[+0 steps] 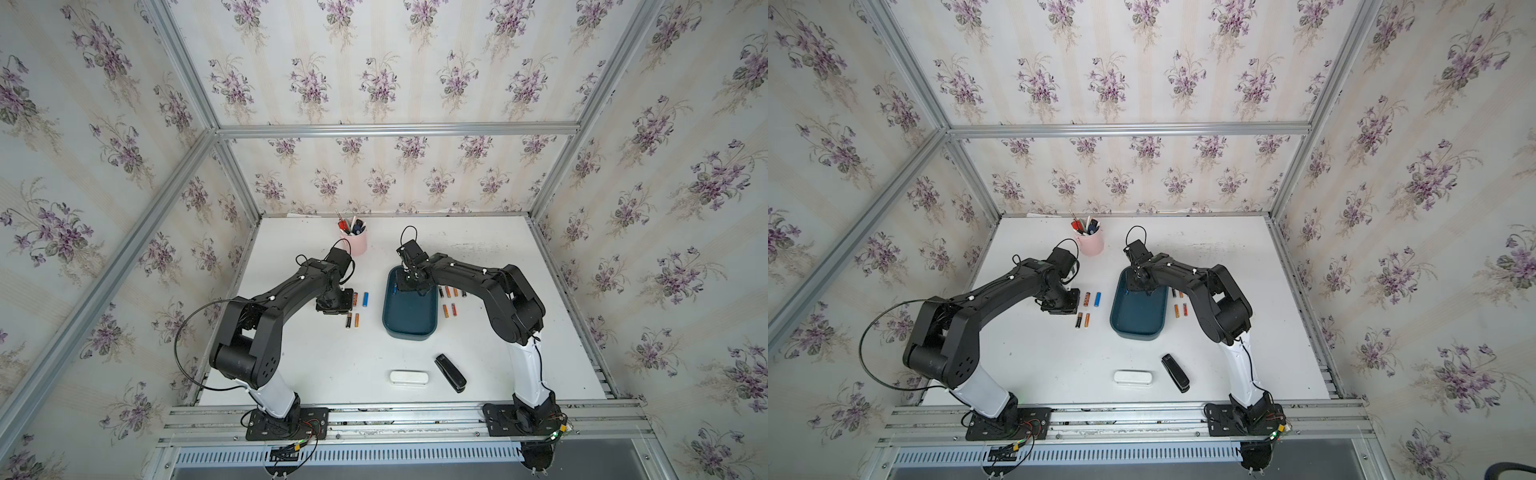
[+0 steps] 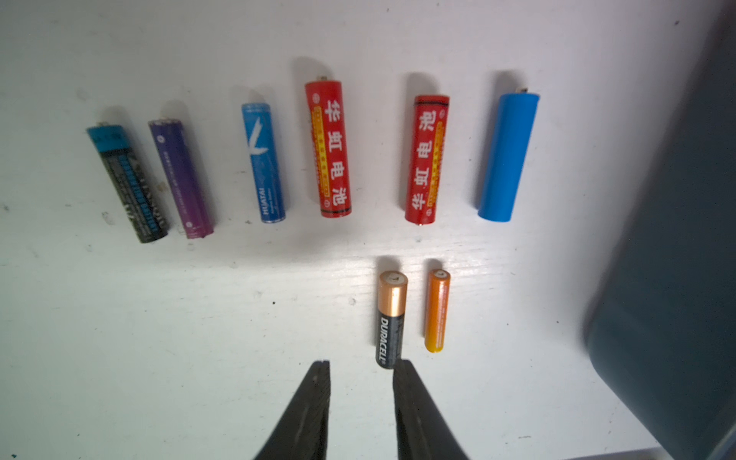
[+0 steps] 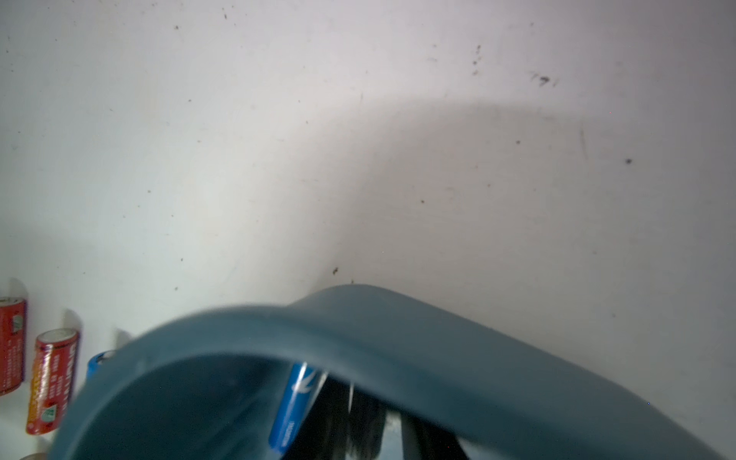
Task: Take the batteries out of the storage box
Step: Pick up the battery from the storage box, then place the battery at the center of the board.
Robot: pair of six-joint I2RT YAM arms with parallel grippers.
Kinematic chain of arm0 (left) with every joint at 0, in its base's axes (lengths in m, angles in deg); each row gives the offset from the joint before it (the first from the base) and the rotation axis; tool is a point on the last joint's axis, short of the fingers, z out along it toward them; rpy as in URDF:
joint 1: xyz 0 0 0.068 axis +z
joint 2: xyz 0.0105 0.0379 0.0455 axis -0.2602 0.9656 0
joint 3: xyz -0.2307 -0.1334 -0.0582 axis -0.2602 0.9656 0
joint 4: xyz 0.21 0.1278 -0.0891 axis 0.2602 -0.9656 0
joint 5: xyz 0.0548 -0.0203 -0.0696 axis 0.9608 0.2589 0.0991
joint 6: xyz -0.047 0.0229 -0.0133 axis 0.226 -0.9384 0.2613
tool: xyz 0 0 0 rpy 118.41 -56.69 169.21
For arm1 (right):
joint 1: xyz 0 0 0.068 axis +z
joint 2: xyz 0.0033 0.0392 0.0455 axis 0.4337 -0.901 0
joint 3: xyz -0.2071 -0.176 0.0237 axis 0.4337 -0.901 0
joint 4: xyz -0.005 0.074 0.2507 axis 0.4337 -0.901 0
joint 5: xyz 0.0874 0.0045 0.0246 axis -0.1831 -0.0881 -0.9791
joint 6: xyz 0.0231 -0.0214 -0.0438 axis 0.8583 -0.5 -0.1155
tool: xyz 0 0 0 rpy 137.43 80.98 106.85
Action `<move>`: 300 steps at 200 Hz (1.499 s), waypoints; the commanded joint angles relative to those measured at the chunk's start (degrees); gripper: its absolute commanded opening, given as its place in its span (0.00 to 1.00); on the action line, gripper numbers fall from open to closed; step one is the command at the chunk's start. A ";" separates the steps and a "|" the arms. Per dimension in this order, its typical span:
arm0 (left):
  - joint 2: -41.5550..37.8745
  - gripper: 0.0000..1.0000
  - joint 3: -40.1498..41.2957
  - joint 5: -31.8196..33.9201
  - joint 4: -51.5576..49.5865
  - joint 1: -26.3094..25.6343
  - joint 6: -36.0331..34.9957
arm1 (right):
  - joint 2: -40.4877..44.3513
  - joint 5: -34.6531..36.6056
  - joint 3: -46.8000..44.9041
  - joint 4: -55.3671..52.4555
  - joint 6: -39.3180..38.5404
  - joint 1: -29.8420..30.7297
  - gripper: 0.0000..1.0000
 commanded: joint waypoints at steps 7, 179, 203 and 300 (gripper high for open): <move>-0.26 0.33 -0.31 0.06 -0.82 0.03 -0.64 | -1.35 0.95 -0.11 -6.14 -1.66 0.01 0.22; 1.42 0.33 -2.61 -0.69 -1.26 0.02 -0.80 | 22.06 -0.15 -11.54 -10.05 -1.68 -3.89 0.16; 1.51 0.33 -2.70 -0.82 -1.19 0.08 -0.82 | 26.10 0.20 -15.28 -11.03 -3.13 -8.27 0.16; 2.21 0.33 -3.69 -1.03 -1.75 0.02 -0.82 | 30.19 -1.62 -29.12 -7.07 -7.40 -16.77 0.16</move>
